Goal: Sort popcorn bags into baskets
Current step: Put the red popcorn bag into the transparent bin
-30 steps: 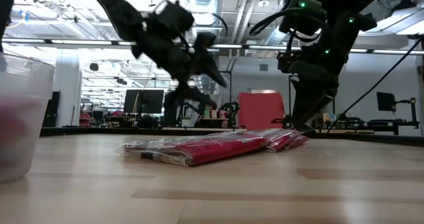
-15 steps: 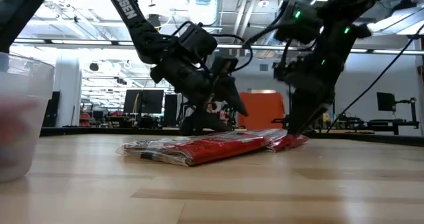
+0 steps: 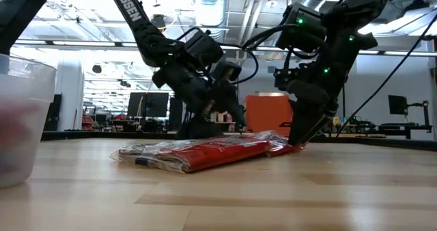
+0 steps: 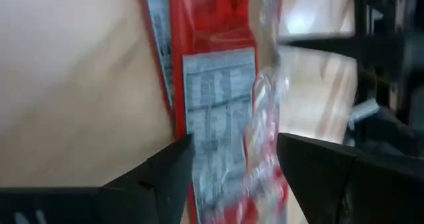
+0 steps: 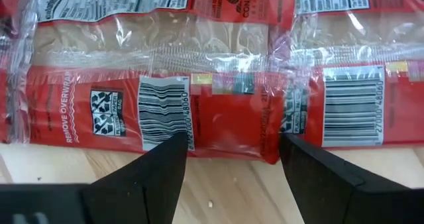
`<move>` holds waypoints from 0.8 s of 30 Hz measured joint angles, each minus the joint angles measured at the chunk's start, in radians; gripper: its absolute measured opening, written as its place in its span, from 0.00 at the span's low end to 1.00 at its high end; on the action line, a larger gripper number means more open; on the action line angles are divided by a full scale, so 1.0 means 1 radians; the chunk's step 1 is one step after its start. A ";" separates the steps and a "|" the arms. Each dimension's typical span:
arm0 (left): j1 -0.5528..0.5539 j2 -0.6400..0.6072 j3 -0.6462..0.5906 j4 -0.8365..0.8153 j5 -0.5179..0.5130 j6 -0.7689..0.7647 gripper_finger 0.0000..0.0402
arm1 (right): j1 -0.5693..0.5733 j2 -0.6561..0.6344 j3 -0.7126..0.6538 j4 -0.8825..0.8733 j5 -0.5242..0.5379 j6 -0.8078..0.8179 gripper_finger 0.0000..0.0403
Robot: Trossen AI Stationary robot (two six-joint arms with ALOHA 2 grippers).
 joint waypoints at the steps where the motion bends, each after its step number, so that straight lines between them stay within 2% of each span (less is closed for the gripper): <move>1: 0.002 -0.005 0.002 -0.004 0.009 -0.012 0.52 | 0.000 0.000 0.000 0.000 0.000 0.000 0.67; 6: 0.022 -0.050 0.043 -0.037 -0.021 -0.005 0.52 | 0.000 0.002 0.000 0.004 0.001 0.000 0.67; 13: -0.001 -0.058 0.045 -0.322 -0.112 0.087 0.52 | 0.000 0.003 -0.001 0.024 0.003 0.008 0.67; 24: -0.047 -0.057 0.016 -0.226 -0.148 0.099 0.52 | 0.000 0.003 -0.002 0.067 0.005 0.008 0.67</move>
